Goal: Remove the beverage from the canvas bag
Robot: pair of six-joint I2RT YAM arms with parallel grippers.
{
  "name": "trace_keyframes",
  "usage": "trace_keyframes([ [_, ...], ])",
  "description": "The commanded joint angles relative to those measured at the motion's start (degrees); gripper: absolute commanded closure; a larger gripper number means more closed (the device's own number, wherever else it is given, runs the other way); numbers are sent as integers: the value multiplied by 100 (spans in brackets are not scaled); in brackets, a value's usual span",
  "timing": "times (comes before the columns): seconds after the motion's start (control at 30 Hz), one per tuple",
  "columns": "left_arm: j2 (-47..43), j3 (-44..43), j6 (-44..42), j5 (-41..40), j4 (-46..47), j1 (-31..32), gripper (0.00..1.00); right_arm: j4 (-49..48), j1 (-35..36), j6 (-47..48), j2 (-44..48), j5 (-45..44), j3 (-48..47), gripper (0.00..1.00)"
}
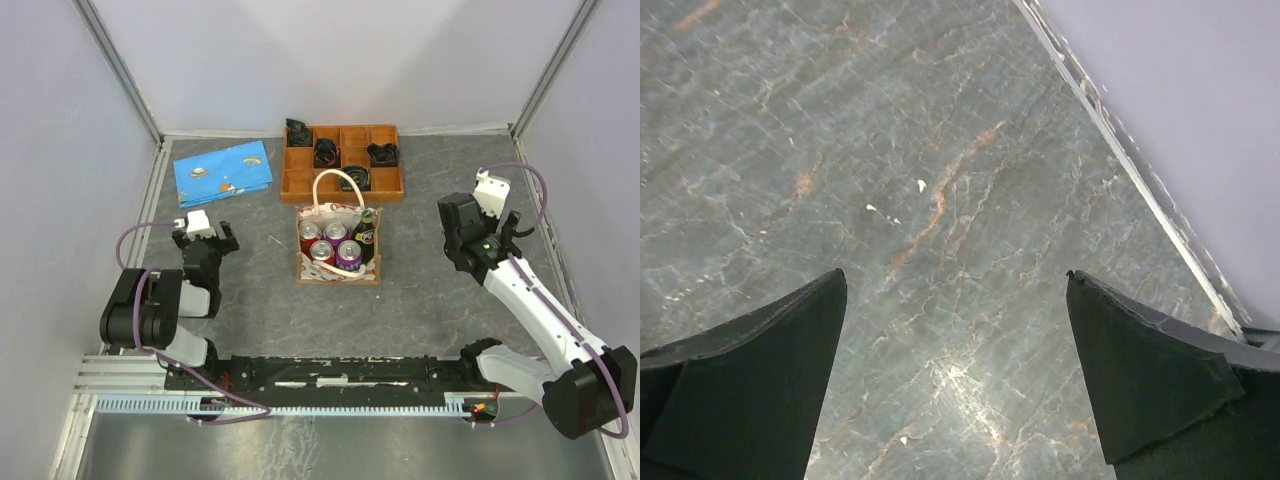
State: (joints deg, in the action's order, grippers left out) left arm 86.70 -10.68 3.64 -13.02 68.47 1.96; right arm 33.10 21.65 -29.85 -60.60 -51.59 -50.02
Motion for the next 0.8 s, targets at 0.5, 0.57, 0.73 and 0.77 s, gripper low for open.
trace_keyframes([
  [0.5,14,-132,-22,-61,166,-16,1,-424,34,613,508,1006,335,1],
  [0.57,17,-127,-22,-67,165,-11,1,-498,48,719,535,1173,329,1],
  [0.73,19,-125,-21,-62,164,-11,1,-633,141,897,535,1742,279,5],
  [0.77,22,-127,-22,-62,167,-7,1,-689,176,921,561,1858,288,6],
])
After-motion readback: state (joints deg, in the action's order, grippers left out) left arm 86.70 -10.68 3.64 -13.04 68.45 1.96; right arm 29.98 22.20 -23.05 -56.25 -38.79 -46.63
